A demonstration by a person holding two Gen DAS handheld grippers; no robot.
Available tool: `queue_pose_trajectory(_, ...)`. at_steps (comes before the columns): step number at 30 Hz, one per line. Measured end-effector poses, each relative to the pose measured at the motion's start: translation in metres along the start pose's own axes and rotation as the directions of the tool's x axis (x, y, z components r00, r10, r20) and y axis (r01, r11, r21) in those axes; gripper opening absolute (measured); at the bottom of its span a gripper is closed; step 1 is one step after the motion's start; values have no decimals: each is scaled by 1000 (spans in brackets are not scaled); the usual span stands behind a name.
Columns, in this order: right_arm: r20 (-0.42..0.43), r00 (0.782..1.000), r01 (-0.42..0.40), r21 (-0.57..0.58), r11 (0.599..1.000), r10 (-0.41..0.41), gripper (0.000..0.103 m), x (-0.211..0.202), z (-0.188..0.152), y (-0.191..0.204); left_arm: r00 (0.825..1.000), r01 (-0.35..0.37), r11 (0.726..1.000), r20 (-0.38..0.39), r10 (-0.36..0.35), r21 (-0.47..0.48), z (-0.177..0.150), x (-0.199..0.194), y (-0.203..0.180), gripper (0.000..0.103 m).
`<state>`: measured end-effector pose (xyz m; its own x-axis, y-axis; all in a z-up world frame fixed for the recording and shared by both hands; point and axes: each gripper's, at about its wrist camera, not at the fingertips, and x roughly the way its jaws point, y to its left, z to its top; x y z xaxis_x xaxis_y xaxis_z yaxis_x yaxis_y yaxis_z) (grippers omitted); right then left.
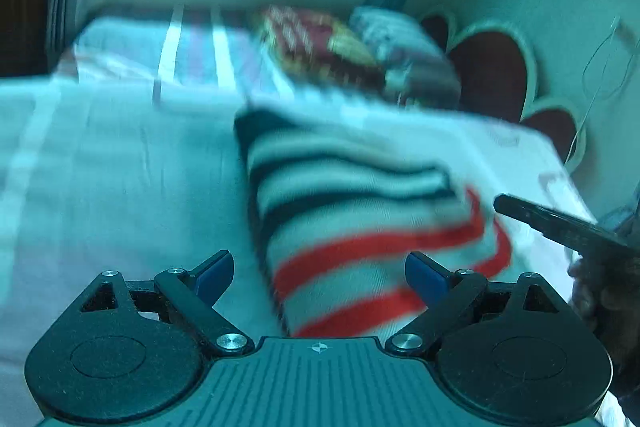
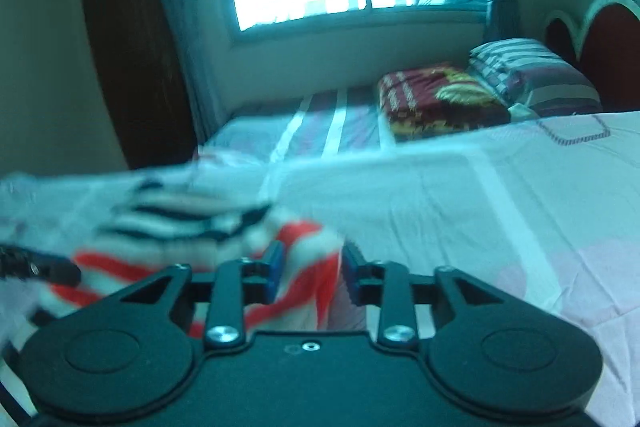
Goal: Fold small clothes
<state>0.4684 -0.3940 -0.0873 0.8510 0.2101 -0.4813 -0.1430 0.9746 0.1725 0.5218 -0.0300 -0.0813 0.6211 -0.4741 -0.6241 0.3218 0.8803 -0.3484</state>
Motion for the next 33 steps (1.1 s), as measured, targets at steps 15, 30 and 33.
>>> queue_pose_trajectory(15, 31, 977, -209, 325, 922, 210, 11, 24, -3, -44, 997, -40, 999, -67, 41, 21, 9, 35, 10, 93)
queue_pose_trajectory(30, -112, 990, -103, -101, 990, 91, 21, 7, 1, 29, 997, -53, 990, -51, 61, 131, -4, 23, -23, 93)
queue_pose_trajectory(33, -166, 985, -60, -133, 989, 38, 19, 21, -16, 28, 998, -23, 999, -56, 24, 30, -13, 31, -10, 95)
